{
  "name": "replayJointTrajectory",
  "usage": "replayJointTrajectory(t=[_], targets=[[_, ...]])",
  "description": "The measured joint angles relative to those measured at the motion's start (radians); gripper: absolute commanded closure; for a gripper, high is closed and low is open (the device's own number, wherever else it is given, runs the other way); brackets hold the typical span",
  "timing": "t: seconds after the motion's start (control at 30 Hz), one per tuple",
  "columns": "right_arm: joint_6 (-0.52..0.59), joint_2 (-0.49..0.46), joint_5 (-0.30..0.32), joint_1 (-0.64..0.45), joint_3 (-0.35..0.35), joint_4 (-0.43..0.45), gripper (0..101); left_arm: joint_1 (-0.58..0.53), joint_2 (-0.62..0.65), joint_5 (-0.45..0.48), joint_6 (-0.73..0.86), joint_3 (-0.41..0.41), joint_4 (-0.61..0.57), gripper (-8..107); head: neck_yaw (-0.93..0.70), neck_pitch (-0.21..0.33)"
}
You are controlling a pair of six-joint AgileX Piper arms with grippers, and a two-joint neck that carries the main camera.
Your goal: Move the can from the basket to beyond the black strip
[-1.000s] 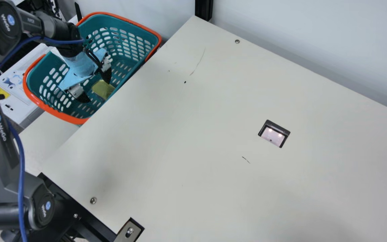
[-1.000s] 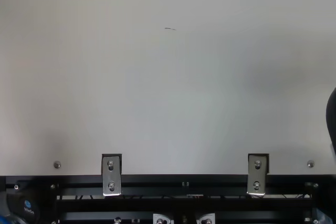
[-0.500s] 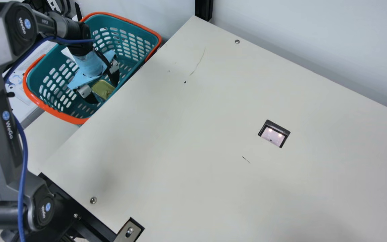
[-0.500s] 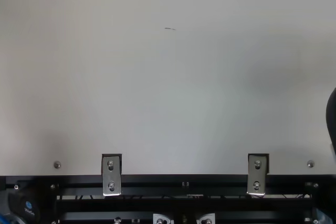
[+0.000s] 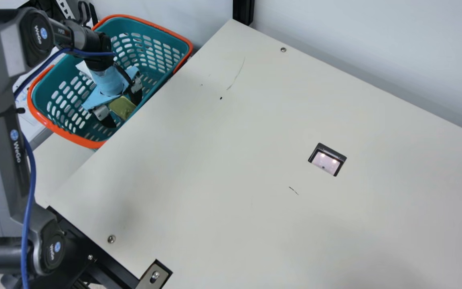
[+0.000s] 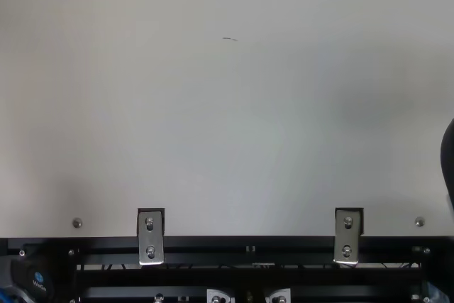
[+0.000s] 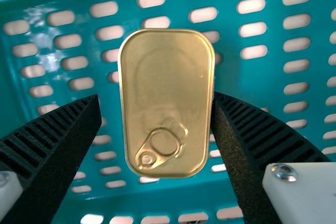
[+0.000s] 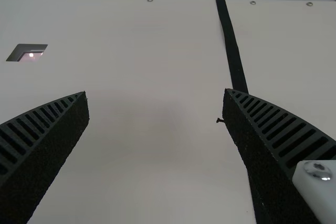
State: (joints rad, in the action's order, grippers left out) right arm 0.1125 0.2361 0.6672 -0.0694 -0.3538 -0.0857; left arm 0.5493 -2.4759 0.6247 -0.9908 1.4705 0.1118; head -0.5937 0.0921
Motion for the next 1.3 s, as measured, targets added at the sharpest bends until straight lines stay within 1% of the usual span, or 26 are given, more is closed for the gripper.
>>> replayJointTrajectory(t=[0.23,0.27,0.3,0.5,0.57,0.7,0.83,1.07,1.17,1.3], targets=[[0.0,0.0,0.0,0.0,0.0,0.0,0,0.0,-0.049,0.0,0.012,0.052,-0.008,9,0.0,0.0],[0.0,0.0,0.0,0.0,0.0,0.0,0,0.0,-0.055,0.0,0.012,0.057,-0.008,54,0.0,0.0],[0.0,0.0,0.0,0.0,0.0,0.0,0,0.0,-0.063,0.0,0.014,0.064,-0.008,89,0.0,0.0],[0.0,0.0,0.0,0.0,0.0,0.0,0,0.0,-0.074,-0.008,0.027,0.079,-0.015,89,0.0,0.0],[0.0,0.0,0.0,0.0,0.0,0.0,0,0.0,-0.059,-0.022,0.03,0.069,-0.015,89,0.0,0.0],[0.0,0.0,0.0,0.0,0.0,0.0,0,0.0,-0.005,-0.053,0.033,0.022,-0.015,89,0.0,0.0],[0.0,0.0,0.0,0.0,0.0,0.0,0,-0.006,0.079,-0.079,0.038,-0.039,-0.022,89,0.0,0.0],[0.0,0.0,0.0,0.0,0.0,0.0,0,-0.008,0.271,-0.074,0.079,-0.132,-0.061,89,0.0,0.0],[0.0,0.0,0.0,0.0,0.0,0.0,0,-0.008,0.355,-0.054,0.102,-0.151,-0.079,89,0.0,0.0],[0.0,0.0,0.0,0.0,0.0,0.0,0,-0.004,0.463,-0.024,0.131,-0.149,-0.093,89,0.0,-0.005]])
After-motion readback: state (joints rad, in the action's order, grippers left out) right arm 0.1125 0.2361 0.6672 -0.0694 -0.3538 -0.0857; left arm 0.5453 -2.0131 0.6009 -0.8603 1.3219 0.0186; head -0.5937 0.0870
